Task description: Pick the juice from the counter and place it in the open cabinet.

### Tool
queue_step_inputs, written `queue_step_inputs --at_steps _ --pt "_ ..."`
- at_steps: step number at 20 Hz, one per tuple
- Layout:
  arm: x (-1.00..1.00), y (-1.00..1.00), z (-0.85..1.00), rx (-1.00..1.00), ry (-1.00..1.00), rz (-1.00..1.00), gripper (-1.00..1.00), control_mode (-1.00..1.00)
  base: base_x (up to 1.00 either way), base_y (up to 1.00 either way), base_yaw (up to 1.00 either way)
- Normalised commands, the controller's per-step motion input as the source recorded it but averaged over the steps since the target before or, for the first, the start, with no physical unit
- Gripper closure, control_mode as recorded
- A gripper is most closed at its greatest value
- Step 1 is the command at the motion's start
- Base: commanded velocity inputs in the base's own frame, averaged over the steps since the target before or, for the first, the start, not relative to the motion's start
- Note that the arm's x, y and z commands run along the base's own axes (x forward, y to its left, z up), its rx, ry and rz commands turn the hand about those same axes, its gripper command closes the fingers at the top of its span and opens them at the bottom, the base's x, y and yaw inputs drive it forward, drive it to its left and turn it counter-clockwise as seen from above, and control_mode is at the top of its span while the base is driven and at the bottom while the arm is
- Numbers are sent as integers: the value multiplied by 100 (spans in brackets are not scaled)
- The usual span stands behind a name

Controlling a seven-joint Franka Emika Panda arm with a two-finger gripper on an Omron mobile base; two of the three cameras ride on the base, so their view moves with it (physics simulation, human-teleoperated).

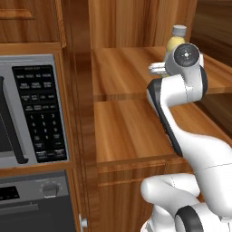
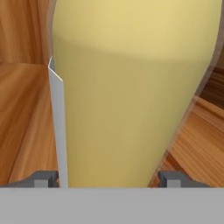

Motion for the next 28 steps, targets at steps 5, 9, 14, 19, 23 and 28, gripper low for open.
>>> queue_step_inputs --at_steps 5,9,14,19,23,28 --pt "21 0 -25 0 -2 0 100 -100 0 0 0" --pt "21 0 -14 0 -3 0 100 -100 0 0 0" --pt "16 0 -6 0 -1 0 100 -100 0 0 0" --pt "4 0 0 0 0 0 100 -100 0 0 0" --pt "8 0 0 0 2 0 -100 -100 0 0 0" --pt "3 0 0 0 1 0 -100 -100 0 0 0"
